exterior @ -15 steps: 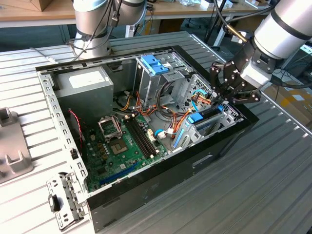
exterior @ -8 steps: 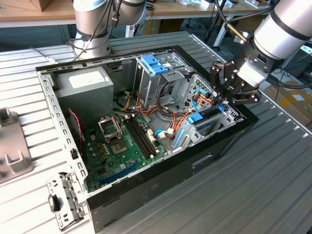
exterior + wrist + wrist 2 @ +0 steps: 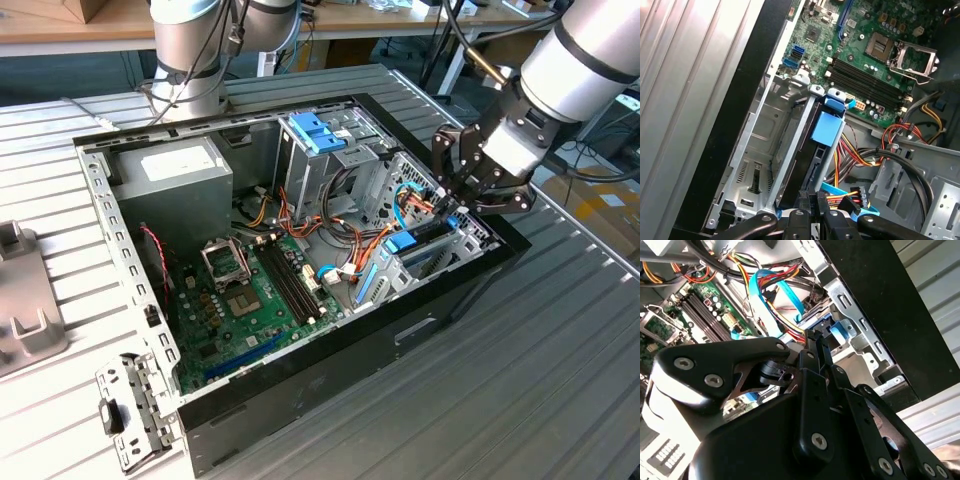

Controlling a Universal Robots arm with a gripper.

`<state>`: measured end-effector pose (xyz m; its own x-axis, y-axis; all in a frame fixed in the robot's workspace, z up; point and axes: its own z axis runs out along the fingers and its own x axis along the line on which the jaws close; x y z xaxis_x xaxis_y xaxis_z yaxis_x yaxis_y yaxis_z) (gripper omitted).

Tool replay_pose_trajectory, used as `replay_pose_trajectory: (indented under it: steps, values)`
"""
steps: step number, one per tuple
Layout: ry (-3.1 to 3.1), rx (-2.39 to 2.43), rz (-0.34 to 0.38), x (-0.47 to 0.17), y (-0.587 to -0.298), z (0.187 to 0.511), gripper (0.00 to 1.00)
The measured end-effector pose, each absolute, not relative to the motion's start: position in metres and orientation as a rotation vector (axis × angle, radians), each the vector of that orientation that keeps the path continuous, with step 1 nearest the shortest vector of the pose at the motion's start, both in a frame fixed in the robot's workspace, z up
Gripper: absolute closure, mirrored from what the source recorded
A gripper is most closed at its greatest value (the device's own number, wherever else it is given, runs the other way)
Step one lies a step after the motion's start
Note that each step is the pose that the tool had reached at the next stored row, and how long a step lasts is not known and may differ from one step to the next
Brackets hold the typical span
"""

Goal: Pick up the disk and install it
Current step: 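Insert the first disk wire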

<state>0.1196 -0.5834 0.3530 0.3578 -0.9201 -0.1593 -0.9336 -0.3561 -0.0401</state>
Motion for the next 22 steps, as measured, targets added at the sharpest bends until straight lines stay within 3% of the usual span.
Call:
replay_pose_trajectory:
  steps: [22]
  values:
    - [1.923, -2.308, 0.146, 0.1122, -0.5834, 0.3511, 0.84]
